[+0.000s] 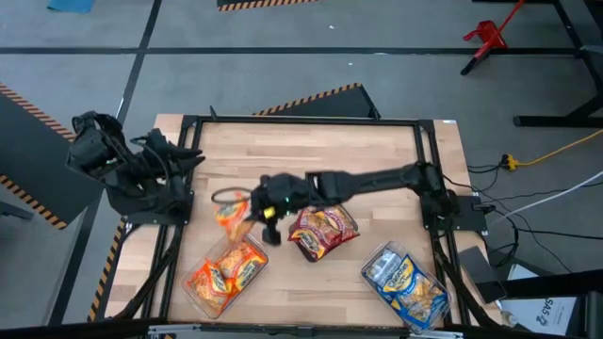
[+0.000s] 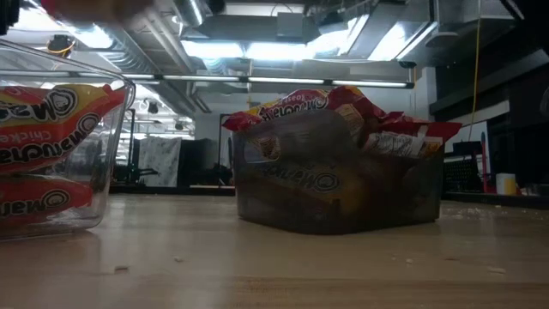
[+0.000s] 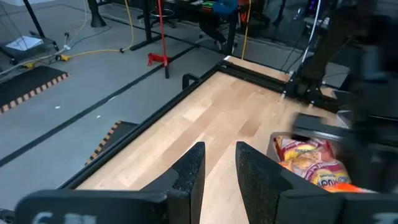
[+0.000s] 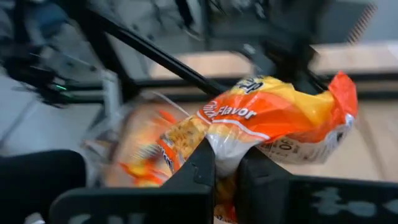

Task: Sort Maruchan noodles
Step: Put the orange noodle pack into the left transparent bin

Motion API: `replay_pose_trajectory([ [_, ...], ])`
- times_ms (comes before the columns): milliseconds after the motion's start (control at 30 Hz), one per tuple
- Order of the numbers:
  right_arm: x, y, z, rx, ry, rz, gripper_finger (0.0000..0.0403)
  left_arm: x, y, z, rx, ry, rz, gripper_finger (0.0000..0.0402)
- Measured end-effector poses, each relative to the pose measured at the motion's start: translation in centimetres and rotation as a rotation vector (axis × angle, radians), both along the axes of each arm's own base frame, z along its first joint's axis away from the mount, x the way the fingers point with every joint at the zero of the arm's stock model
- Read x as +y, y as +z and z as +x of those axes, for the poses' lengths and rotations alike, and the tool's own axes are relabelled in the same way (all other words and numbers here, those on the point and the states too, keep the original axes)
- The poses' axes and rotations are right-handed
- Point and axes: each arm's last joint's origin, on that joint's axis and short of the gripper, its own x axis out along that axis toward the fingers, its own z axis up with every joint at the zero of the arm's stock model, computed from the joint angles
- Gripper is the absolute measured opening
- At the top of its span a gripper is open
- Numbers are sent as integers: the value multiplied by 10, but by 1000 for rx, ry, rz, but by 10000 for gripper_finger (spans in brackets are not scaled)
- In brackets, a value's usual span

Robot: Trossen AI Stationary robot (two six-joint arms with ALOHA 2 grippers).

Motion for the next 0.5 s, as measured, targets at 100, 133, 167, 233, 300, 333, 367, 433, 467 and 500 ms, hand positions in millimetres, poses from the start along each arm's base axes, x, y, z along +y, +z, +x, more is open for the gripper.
replay_pose_trajectory([
  [100, 22, 7, 0, -77, 46, 13, 7, 5, 1, -4, -14, 0, -15, 84],
  [133, 28, 7, 1, -102, 60, 20, 7, 6, 1, -5, -17, 0, -19, 84],
  [167, 34, 7, 3, -134, 76, 30, 7, 7, 2, -6, -20, 0, -23, 84],
  [233, 45, 0, 8, -164, 114, 67, 7, 8, 2, -7, -24, 0, -27, 84],
  [300, 54, -8, 15, -189, 152, 115, 7, 8, 2, -7, -23, -1, -28, 84],
  [333, 58, -14, 19, -200, 173, 141, 7, 8, 2, -7, -23, -1, -28, 84],
  [367, 63, -21, 22, -208, 197, 160, 7, 8, 2, -7, -23, -1, -28, 84],
  [433, 72, -35, 28, -208, 238, 195, 7, 8, 2, -7, -24, 0, -28, 84],
  [467, 76, -43, 30, -193, 252, 211, 7, 8, 2, -7, -24, 0, -28, 84],
  [500, 79, -51, 33, -199, 262, 228, 7, 8, 2, -7, -24, 0, -27, 84],
])
